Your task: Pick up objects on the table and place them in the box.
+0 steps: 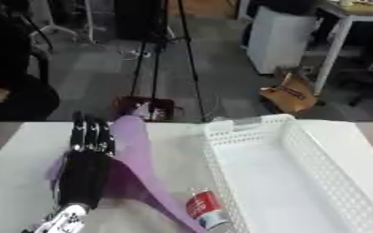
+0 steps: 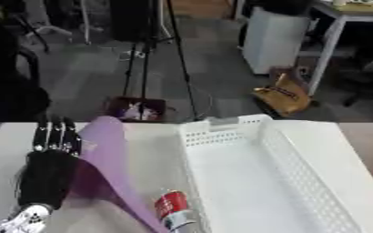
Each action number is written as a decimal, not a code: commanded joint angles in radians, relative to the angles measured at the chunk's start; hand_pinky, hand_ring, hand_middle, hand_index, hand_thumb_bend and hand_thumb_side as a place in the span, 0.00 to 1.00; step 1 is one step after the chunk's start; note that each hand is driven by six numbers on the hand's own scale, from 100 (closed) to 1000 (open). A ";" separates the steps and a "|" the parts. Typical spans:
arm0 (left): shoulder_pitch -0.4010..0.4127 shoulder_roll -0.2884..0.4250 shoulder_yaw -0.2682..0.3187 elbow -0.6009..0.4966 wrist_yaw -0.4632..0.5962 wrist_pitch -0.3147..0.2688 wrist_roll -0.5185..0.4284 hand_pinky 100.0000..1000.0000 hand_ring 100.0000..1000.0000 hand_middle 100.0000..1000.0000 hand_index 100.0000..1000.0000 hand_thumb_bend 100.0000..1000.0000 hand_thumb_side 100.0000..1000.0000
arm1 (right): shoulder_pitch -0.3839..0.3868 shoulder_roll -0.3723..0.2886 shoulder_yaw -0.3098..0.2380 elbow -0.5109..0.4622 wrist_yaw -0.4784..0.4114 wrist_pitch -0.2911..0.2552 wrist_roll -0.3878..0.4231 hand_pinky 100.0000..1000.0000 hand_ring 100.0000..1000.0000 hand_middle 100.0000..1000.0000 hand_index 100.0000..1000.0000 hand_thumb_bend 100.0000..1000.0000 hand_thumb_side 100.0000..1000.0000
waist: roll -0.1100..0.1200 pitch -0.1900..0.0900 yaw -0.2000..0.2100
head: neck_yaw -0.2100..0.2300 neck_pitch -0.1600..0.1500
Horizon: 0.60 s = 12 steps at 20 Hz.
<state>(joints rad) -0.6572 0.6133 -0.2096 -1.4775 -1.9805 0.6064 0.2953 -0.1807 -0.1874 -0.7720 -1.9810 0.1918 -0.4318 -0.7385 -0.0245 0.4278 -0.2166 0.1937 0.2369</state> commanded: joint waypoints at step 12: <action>-0.017 0.073 0.052 -0.111 -0.054 -0.020 0.002 0.84 0.72 0.64 0.55 0.50 0.03 | 0.003 -0.031 0.003 -0.019 0.000 -0.009 -0.022 0.55 0.51 0.48 0.55 0.00 0.42 | -0.004 -0.036 0.001 | -0.004 -0.005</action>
<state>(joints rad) -0.6570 0.6501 -0.1750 -1.5591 -2.0259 0.5854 0.2916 -0.1775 -0.1880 -0.7674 -1.9810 0.1918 -0.4284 -0.7452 -0.0274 0.4194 -0.2149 0.1924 0.2371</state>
